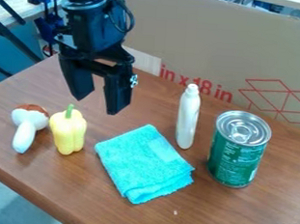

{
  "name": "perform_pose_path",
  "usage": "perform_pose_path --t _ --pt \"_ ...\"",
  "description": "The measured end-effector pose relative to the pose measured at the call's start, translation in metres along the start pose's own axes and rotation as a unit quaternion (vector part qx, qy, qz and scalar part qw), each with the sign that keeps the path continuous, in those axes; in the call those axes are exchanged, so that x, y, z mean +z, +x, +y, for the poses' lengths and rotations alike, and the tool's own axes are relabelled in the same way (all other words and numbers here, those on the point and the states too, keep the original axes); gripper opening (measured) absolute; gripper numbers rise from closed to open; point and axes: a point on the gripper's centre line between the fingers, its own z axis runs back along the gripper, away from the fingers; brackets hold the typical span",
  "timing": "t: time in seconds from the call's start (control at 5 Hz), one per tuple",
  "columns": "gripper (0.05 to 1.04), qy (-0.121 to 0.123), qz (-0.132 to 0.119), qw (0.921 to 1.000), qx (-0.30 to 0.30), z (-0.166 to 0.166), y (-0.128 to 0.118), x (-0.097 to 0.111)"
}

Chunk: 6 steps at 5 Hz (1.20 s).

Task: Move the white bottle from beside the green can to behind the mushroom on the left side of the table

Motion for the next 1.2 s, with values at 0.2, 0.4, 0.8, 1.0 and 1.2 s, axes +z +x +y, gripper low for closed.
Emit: perform_pose_path --t 0.2,0.4,0.8,1.0,1.2 --pt "1.002 -0.002 0.010 0.9999 0.000 0.000 -0.001 -0.006" --pt "1.002 0.002 -0.005 0.9998 -0.020 -0.001 0.033 -0.017" --pt "1.002 -0.001 -0.047 0.9978 -0.047 -0.005 0.082 -0.011" --pt "1.002 0.003 -0.044 0.9978 -0.050 -0.012 0.097 -0.015" --pt "1.002 0.009 -0.030 0.9979 -0.056 -0.021 0.106 -0.023"
